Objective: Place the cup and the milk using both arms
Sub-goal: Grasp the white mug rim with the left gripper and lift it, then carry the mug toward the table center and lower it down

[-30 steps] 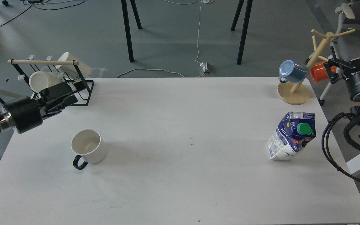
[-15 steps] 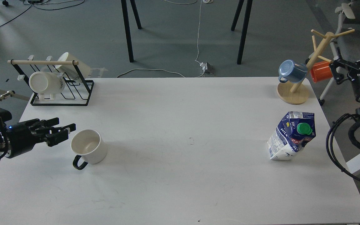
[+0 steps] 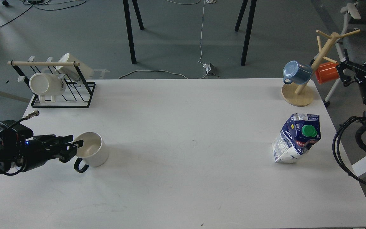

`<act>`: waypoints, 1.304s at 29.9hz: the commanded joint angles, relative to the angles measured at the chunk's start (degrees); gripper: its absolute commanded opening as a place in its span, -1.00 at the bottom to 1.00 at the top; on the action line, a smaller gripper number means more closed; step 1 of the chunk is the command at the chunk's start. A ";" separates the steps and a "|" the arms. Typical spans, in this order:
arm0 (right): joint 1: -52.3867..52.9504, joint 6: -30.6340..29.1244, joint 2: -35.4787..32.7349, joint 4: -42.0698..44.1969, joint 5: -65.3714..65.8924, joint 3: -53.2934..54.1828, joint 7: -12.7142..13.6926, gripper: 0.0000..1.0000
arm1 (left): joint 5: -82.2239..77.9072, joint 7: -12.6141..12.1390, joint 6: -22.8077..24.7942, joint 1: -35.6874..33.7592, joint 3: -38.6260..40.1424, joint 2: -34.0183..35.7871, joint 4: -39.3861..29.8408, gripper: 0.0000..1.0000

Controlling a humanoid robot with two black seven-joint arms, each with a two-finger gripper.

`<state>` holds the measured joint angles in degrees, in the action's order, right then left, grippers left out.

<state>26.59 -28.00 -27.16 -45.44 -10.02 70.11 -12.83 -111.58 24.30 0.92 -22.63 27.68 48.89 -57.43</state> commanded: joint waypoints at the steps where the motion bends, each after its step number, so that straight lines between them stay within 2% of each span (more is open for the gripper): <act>1: -0.05 0.00 -0.44 0.00 0.00 0.03 0.00 0.98 | -0.30 0.05 0.31 -0.04 0.00 -0.46 1.61 -0.81; 8: -0.05 0.00 -0.70 0.00 0.00 0.03 0.00 0.98 | -0.39 0.31 0.39 -0.66 0.09 -0.63 1.18 -0.89; 12: -0.05 0.00 -0.79 0.00 0.00 0.12 0.00 0.98 | -0.30 0.49 1.53 -4.08 0.09 -0.55 -1.54 -0.93; 14: -0.05 0.00 -0.97 0.00 0.00 0.12 0.00 0.98 | -0.30 0.57 4.42 -7.32 0.18 -0.55 -4.17 -0.93; 18: -0.05 0.00 -1.58 -0.08 -0.09 0.82 0.00 0.98 | -0.39 -0.21 13.38 -13.48 0.18 -0.72 -10.58 -0.93; 20: -0.13 0.00 -1.67 -0.08 -0.09 1.61 0.00 0.98 | -0.39 -1.70 16.81 -15.59 0.18 -1.86 -13.31 -0.93; 22: -0.57 0.00 -2.20 -0.08 -0.09 2.23 0.00 0.98 | -0.48 -5.03 19.80 -17.61 0.09 -5.71 -15.51 -0.93; 25: -1.54 0.00 -2.46 0.00 -0.09 2.67 0.00 0.98 | -2.23 -11.53 25.07 -20.69 -0.35 -14.49 -16.40 -0.91; 27: -2.15 0.00 -2.81 0.09 -0.09 2.67 0.00 0.98 | -5.65 -13.83 27.08 -22.27 -0.79 -20.38 -16.31 -0.91; 32: -2.33 0.00 -4.22 0.09 -0.09 2.76 0.00 0.98 | -13.42 -14.63 27.08 -22.28 -1.23 -31.12 -13.78 -0.90; 39: -2.33 0.00 -5.10 0.09 -0.09 2.76 0.00 0.98 | -13.42 -14.46 27.08 -21.31 -4.04 -34.21 -9.72 -0.87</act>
<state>24.26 -28.00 -32.09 -45.33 -10.11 72.87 -12.83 -124.97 9.74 28.00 -44.09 24.83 15.07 -68.12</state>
